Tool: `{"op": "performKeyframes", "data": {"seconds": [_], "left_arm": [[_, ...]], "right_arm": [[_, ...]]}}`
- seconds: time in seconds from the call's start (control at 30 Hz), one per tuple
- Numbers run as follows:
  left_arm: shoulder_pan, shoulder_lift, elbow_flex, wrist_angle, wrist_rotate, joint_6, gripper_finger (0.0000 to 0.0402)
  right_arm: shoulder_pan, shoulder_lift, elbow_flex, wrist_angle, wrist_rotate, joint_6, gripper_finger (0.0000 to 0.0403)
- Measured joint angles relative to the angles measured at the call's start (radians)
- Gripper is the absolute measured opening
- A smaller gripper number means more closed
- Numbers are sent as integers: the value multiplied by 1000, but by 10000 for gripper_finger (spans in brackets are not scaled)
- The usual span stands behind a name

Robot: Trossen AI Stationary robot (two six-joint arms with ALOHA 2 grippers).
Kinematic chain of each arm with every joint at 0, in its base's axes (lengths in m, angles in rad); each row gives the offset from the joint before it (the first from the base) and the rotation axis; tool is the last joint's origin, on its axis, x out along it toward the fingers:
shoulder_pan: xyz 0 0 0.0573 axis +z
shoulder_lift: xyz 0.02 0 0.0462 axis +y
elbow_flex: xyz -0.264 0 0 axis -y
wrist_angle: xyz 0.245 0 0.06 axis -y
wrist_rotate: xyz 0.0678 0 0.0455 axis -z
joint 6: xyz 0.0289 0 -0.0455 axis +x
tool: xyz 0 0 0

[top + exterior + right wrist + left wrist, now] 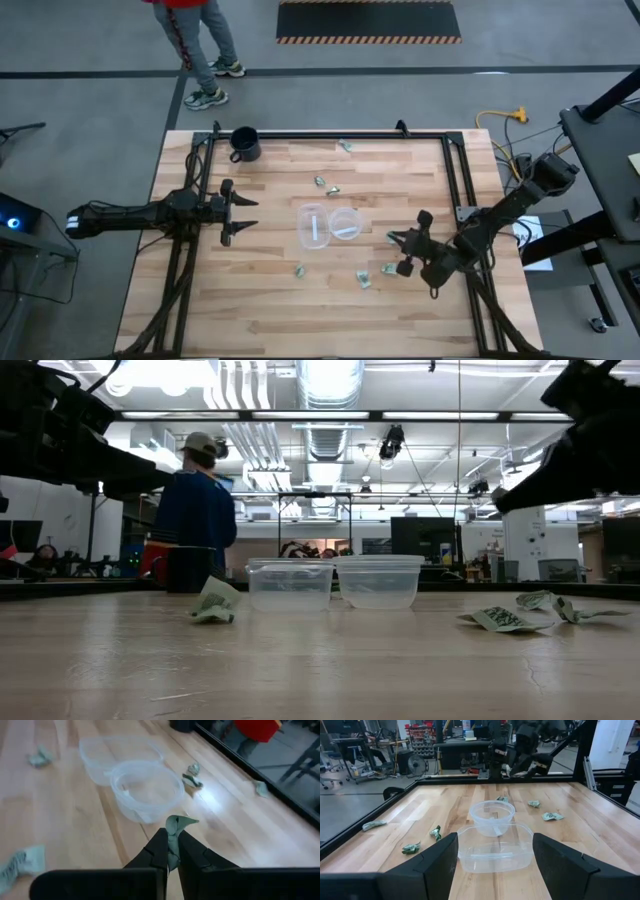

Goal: Pick and place Stevia / Truvia into bins
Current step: Put the green stevia packet into the right transparent container

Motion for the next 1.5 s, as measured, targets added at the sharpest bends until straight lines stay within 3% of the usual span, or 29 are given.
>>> {"op": "performKeyframes", "data": {"seconds": [0.13,0.27,0.37,0.47,0.63,0.87,1.37,1.5], "left_arm": [[0,0,0,0,0,0,240],[0,1,0,0,0,0,240],[0,0,0,0,0,0,240],[0,0,0,0,0,0,240],[0,0,0,0,0,0,240],[0,0,0,0,0,0,240],[0,0,0,0,0,0,240],[0,0,0,0,0,0,240]], "right_arm": [[-65,-25,-144,424,-123,-196,12],[-172,-34,-316,983,-381,-409,10],[-266,-34,-402,1227,-512,-476,10],[-360,-35,-422,1252,-543,-495,10],[-513,-21,-391,1253,-713,-518,10],[-645,32,-319,1255,-852,-565,11],[-751,356,-92,1260,-1098,-581,11],[-753,438,-35,1261,-1105,-581,13]]}}
